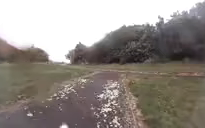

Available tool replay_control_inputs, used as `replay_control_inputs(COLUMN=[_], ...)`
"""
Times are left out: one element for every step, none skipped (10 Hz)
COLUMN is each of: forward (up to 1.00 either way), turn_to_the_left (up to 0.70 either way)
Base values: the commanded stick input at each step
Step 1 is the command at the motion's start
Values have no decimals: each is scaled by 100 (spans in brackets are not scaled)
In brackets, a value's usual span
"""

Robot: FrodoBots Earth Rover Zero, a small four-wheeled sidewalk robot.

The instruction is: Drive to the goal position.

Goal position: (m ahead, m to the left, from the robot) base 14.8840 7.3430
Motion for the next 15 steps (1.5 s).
replay_control_inputs(forward=[29,0,0,0,70,70,70,70,70,70,70,70,70,70,70], turn_to_the_left=[0,0,0,0,-12,-28,-30,-21,0,0,0,-13,-27,-35,-35])
